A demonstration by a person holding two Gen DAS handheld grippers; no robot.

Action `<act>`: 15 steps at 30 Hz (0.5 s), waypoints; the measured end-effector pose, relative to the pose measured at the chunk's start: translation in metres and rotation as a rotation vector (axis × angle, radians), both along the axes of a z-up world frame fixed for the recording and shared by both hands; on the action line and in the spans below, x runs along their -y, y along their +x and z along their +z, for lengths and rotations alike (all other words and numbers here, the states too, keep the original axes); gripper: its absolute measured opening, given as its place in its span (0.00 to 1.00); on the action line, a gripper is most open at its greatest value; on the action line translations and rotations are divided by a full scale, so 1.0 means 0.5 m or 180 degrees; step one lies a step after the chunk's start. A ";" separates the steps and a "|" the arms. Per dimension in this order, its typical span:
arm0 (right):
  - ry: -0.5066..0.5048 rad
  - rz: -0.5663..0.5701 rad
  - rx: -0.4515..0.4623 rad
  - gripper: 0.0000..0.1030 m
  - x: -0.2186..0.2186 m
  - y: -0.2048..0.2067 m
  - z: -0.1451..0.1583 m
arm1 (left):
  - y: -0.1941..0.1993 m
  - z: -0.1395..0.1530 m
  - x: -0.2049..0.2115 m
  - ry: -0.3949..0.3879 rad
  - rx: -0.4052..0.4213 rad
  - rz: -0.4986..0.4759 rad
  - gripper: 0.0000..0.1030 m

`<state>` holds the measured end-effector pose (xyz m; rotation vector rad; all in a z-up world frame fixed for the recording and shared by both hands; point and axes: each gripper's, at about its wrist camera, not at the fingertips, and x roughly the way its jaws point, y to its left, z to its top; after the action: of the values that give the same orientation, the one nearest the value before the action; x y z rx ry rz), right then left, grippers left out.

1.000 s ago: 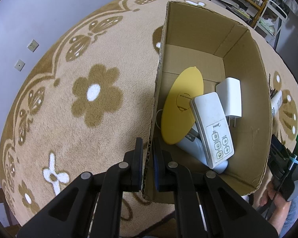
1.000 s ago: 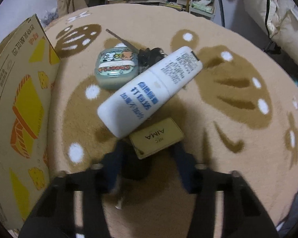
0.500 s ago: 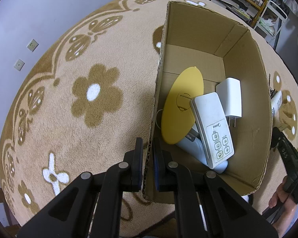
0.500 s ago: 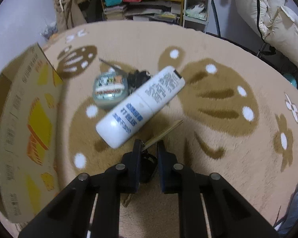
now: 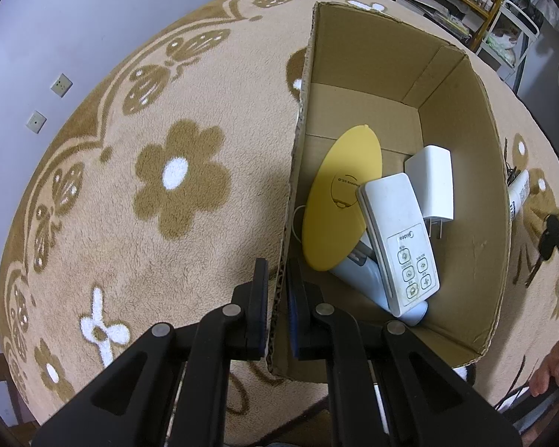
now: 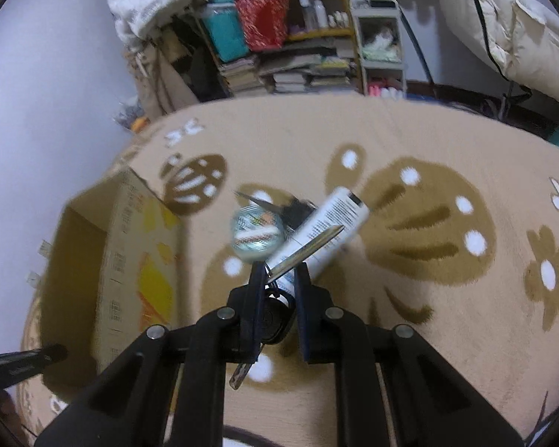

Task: Organize rigid objects
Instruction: 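Grasp the black key fob with the right tool and lift it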

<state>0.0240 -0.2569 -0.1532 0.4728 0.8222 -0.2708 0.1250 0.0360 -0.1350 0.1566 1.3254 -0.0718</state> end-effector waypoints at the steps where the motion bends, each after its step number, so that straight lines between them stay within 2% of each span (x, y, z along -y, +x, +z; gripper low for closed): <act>1: -0.0010 0.0038 0.0050 0.16 -0.007 0.002 0.009 | 0.000 0.000 0.000 -0.0002 0.0000 0.0001 0.09; 8: -0.0114 0.0433 0.0401 0.16 -0.085 0.015 0.070 | 0.001 0.000 -0.001 -0.0010 -0.0003 0.0004 0.09; 15: -0.0248 0.0826 0.0616 0.16 -0.163 0.033 0.101 | 0.001 0.000 -0.001 -0.0002 -0.0003 0.0001 0.09</act>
<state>0.0407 -0.1752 -0.1025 0.3093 0.6726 -0.0161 0.1257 0.0364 -0.1349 0.1558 1.3264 -0.0720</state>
